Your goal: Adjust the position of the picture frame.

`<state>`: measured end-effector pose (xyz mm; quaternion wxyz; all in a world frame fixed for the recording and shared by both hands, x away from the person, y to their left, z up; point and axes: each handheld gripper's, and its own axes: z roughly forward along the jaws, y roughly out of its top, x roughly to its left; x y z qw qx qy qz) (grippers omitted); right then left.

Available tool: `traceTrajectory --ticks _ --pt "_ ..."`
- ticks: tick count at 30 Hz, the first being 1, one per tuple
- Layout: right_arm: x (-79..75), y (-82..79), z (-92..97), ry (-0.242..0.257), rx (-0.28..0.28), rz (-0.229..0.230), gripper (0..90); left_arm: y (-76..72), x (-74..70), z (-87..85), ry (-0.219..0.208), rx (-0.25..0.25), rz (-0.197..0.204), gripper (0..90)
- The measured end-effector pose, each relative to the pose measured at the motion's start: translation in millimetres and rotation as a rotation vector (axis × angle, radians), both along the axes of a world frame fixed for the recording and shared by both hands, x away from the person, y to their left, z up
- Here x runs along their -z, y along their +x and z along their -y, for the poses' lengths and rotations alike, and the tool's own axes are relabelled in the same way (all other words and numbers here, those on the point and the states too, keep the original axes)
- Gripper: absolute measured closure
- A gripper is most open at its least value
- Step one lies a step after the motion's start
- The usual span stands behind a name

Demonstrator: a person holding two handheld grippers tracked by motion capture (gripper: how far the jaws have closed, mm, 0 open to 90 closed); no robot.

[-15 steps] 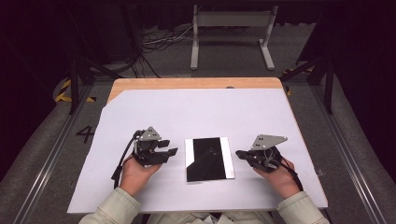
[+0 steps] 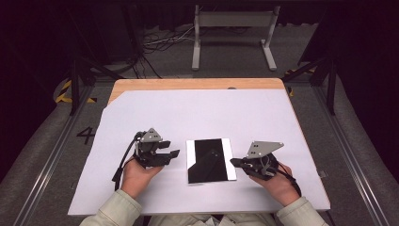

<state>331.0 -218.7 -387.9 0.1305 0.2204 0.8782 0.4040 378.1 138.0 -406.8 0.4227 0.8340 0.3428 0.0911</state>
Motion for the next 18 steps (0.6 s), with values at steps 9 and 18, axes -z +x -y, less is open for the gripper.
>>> traceTrajectory --ticks 9,18 --pt "9.7 -10.0 -14.3 -0.038 -0.065 -0.026 89.6 -1.3 2.7 -1.9 0.012 -0.010 0.007 44.6" --pt "23.6 -14.7 -26.0 -0.095 -0.111 -0.057 89.6 -1.4 5.1 0.0 0.026 -0.003 0.007 43.7"
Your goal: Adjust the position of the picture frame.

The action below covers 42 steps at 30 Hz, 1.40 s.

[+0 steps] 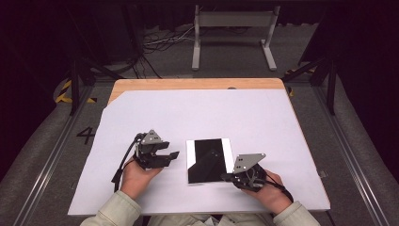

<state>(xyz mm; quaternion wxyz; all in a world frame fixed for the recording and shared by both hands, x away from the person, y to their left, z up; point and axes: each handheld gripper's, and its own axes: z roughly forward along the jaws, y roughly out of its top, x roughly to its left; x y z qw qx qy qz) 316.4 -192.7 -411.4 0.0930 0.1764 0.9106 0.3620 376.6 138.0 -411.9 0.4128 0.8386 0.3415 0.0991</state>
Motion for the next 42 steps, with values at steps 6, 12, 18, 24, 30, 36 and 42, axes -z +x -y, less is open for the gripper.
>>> traceTrajectory --ticks 6,12,18,24,30,36,42 --pt "11.0 -2.1 -3.5 -0.053 -0.009 -0.011 89.6 1.0 1.3 0.7 0.003 -0.003 -0.007 41.3" --pt "16.1 -0.3 -3.4 -0.086 -0.003 -0.014 89.6 1.1 2.0 1.7 0.011 0.004 -0.002 41.1" --pt "18.4 1.3 -2.4 -0.112 0.007 -0.012 89.7 1.2 2.7 2.0 0.019 -0.001 0.011 39.7" --pt "20.3 2.3 -2.1 -0.132 0.007 -0.010 89.9 1.5 3.2 1.7 0.016 -0.006 0.015 36.7" --pt "20.8 2.7 -2.1 -0.137 0.000 -0.006 90.0 6.2 3.1 -2.9 -0.087 -0.035 -0.030 42.0" --pt "20.6 5.7 0.6 -0.144 0.035 0.004 90.0 5.2 6.5 1.3 0.078 -0.029 0.020 41.2" --pt "20.6 13.2 5.4 -0.136 0.066 -0.002 90.0 5.5 1.4 0.1 0.078 -0.033 0.011 49.9"
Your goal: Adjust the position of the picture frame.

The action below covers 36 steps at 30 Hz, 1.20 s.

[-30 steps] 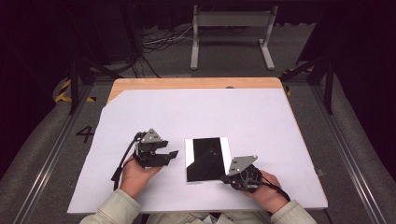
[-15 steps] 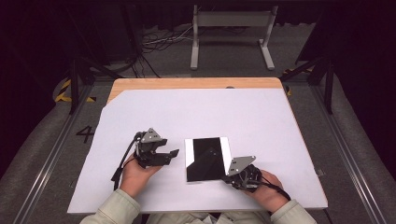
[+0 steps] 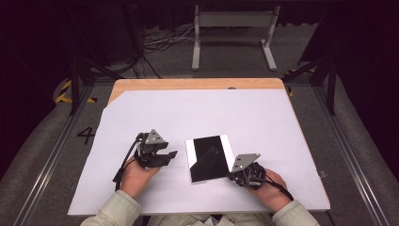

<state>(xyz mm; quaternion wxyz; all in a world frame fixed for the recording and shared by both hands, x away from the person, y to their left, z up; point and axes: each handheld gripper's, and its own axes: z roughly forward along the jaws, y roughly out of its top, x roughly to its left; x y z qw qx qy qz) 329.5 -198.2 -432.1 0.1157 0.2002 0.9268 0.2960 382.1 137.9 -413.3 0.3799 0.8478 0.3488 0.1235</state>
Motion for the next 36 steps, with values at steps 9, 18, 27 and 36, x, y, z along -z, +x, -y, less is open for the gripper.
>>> traceTrajectory --ticks 9,18,27,36 --pt "0.2 12.4 3.8 -0.001 0.047 0.017 90.0 8.6 -8.6 -3.7 -0.072 -0.002 -0.032 65.8" --pt "1.8 32.0 7.7 0.026 0.124 0.030 90.0 21.4 -10.2 2.9 -0.061 -0.033 -0.024 68.5" --pt "-2.1 26.1 12.4 0.043 0.152 0.025 90.0 42.6 1.0 1.2 -0.130 -0.035 -0.068 69.6" --pt "-18.7 15.4 34.4 0.124 0.208 0.049 90.0 55.0 -5.6 12.5 -0.174 -0.002 -0.062 68.3"
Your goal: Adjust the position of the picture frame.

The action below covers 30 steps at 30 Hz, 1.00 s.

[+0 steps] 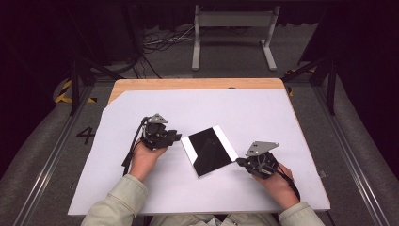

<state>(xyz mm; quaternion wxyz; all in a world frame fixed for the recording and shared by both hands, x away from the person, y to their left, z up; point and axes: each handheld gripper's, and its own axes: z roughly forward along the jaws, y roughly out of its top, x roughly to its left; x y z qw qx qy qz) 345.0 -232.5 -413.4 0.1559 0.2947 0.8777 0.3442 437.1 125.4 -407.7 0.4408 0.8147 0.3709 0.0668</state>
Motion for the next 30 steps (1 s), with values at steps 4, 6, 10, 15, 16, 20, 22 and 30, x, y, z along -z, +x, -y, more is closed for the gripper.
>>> traceTrajectory --ticks 4,6,10,15,16,20,22,30 --pt "-4.2 -3.1 10.3 0.013 0.025 0.012 90.0 10.2 0.8 8.8 0.082 0.000 0.003 67.7" --pt "-3.7 -3.8 13.4 0.017 0.032 0.007 90.0 14.7 3.0 9.7 0.072 -0.005 0.008 67.6" --pt "-1.2 -5.7 15.1 0.018 0.034 -0.003 90.0 21.6 13.4 11.6 0.109 -0.016 0.014 71.0" --pt "-0.2 -8.6 15.5 0.014 0.034 -0.002 90.0 26.8 22.4 17.1 0.116 -0.017 -0.021 77.7" --pt "-0.1 -9.6 15.9 0.012 0.036 -0.001 90.0 27.6 24.5 19.3 0.122 -0.018 -0.027 77.7" --pt "-0.4 -13.0 18.4 0.013 0.041 0.002 90.0 30.1 29.2 21.2 0.122 -0.036 -0.045 80.8" --pt "-0.1 -13.4 19.2 0.014 0.043 0.002 90.0 31.4 30.4 20.6 0.125 -0.044 -0.044 82.0" --pt "2.1 -13.0 17.7 0.011 0.035 -0.007 90.0 31.7 35.4 24.6 0.155 -0.023 -0.064 89.2"
